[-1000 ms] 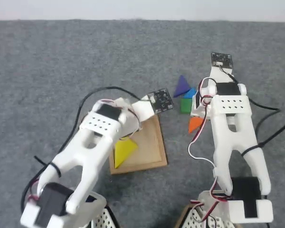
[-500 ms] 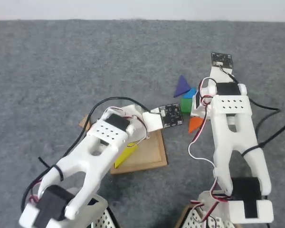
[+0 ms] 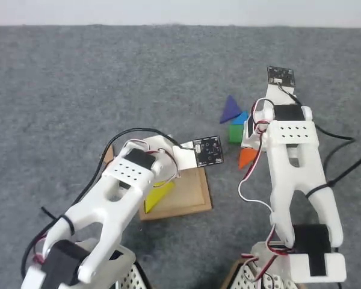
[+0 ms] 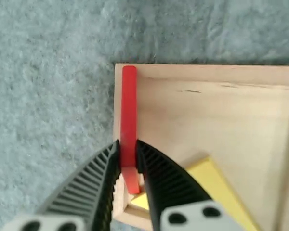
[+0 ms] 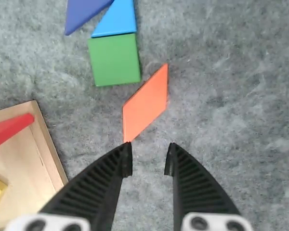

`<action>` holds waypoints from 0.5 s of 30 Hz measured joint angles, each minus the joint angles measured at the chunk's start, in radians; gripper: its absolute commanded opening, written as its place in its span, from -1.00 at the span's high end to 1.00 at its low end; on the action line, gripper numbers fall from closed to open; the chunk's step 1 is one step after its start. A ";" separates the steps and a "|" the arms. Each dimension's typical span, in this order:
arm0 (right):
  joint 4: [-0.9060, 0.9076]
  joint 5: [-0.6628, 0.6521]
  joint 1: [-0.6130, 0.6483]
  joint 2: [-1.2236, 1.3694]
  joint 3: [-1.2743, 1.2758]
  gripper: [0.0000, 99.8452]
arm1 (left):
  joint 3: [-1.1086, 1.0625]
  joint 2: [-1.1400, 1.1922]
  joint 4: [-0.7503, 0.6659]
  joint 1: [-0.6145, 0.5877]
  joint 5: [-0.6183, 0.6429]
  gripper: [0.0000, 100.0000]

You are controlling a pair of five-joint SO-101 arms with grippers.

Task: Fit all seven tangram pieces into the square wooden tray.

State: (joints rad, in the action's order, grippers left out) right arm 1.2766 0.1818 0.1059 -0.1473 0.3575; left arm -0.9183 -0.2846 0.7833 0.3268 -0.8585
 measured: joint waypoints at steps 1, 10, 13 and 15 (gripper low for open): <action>0.000 0.000 0.000 0.000 0.000 0.76 | -0.002 0.000 0.000 0.000 0.000 0.98; 0.000 0.000 0.000 0.000 0.000 0.76 | -0.009 0.002 0.000 -0.061 -0.048 0.98; 0.000 0.000 0.000 0.000 0.000 0.76 | -0.015 0.002 0.000 -0.080 -0.057 0.98; 0.000 0.000 0.000 0.000 0.000 0.76 | -0.015 0.002 0.000 -0.080 -0.061 0.97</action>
State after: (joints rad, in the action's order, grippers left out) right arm 1.2766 0.1818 0.1059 -0.1473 0.3575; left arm -0.9337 -0.2831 0.7833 0.2470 -0.9198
